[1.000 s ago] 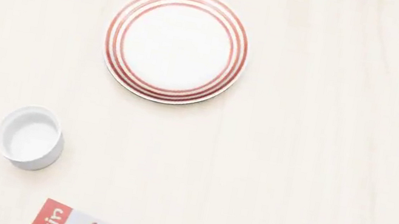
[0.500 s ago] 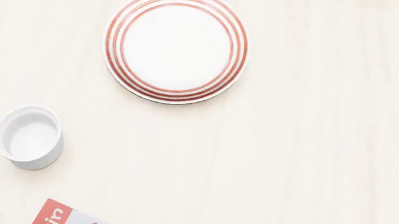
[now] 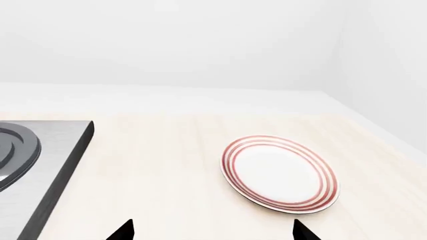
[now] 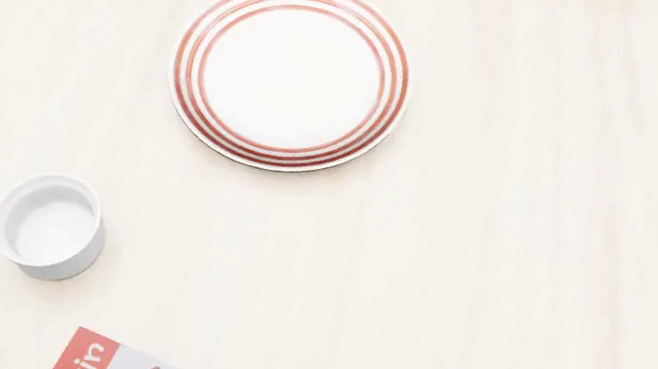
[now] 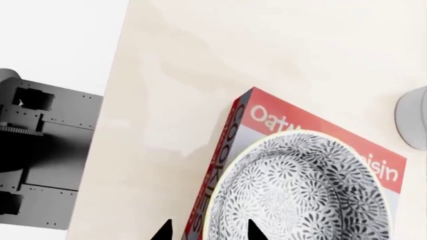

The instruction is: Pick the akita bowl on the cookies box and place it on the plate.

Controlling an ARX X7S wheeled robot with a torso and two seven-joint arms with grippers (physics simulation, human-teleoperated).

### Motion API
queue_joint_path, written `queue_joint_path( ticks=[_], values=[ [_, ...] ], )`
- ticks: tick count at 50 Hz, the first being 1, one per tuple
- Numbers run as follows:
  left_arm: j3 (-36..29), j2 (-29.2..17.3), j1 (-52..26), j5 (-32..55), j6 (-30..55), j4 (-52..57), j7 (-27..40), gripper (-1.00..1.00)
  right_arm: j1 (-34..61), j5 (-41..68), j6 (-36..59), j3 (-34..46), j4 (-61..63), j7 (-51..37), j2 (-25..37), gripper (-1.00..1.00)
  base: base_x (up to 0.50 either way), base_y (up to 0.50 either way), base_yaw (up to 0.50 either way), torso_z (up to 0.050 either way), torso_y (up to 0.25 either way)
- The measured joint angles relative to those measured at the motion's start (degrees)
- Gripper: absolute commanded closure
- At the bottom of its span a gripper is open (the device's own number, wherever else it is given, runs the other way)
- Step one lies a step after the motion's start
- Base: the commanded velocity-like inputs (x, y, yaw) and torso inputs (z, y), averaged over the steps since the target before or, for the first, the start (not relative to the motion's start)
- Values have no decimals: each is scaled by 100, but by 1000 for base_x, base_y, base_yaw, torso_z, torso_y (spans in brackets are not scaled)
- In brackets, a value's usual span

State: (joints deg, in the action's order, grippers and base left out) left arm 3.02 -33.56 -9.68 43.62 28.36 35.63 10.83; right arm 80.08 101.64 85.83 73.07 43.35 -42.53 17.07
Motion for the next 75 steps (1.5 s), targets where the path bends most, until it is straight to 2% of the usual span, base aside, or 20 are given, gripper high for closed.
queue_joint_path(
  ticks=[21, 35, 44, 53, 64, 75],
  values=[
    [-4, -23, 5, 28, -1, 4, 20, -100, 191, -374, -62, 197, 172, 282, 164, 100, 0, 0, 0, 0, 0],
    [-17, -40, 20, 49, -7, 34, 22, -100, 967, -9, -78, 350, 214, -32, 474, 100, 0, 0, 0, 0, 0],
    [-54, -47, 33, 31, -30, 49, -3, -100, 1450, -186, 41, 251, 249, 266, 797, 100, 0, 0, 0, 0, 0],
    [-75, -59, 43, 21, -51, 59, -21, -100, 1969, -1180, 72, 261, 232, 1303, 1176, 100, 0, 0, 0, 0, 0],
    [-95, -68, 71, -6, -94, 58, -46, -100, 2571, -3171, -525, 1060, -150, 2865, 1593, 100, 0, 0, 0, 0, 0],
    [-122, -83, 122, -39, -158, 64, -105, -100, 2850, -4528, -1239, 1733, -879, 3753, 1701, 100, 0, 0, 0, 0, 0]
  ],
)
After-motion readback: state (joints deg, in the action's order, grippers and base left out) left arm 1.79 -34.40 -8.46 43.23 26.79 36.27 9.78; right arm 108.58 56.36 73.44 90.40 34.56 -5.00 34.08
